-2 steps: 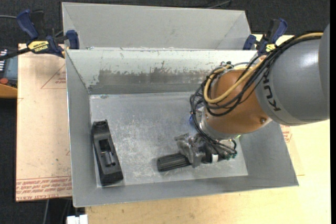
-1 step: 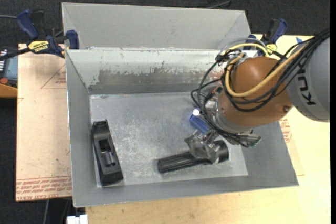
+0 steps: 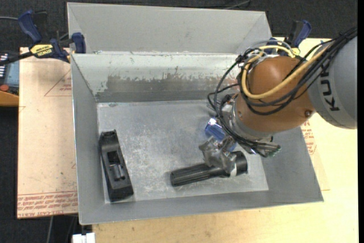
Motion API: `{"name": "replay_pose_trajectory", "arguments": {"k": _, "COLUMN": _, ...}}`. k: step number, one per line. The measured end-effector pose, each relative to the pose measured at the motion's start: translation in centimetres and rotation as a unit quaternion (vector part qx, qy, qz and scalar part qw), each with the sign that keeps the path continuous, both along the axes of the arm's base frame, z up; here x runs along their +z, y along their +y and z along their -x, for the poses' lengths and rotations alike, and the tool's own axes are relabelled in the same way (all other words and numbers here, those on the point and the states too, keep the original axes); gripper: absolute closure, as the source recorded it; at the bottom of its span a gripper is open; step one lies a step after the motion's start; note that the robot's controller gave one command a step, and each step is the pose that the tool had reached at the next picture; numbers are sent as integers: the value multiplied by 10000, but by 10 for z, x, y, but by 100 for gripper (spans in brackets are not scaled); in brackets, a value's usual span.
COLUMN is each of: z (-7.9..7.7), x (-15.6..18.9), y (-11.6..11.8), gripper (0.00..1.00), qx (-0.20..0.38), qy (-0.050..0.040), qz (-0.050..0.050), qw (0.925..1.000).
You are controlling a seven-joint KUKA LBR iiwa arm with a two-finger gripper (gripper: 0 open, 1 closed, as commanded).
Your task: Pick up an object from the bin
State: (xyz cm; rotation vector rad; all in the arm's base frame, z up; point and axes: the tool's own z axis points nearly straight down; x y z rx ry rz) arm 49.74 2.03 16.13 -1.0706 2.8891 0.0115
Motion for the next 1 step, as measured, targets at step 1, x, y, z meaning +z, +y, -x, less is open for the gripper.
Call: {"name": "replay_pose_trajectory", "arguments": {"k": 1, "z": -19, "x": 38, "y": -9, "gripper": 100, "qx": -291, "qy": -13, "qz": -21, "qw": 9996}}
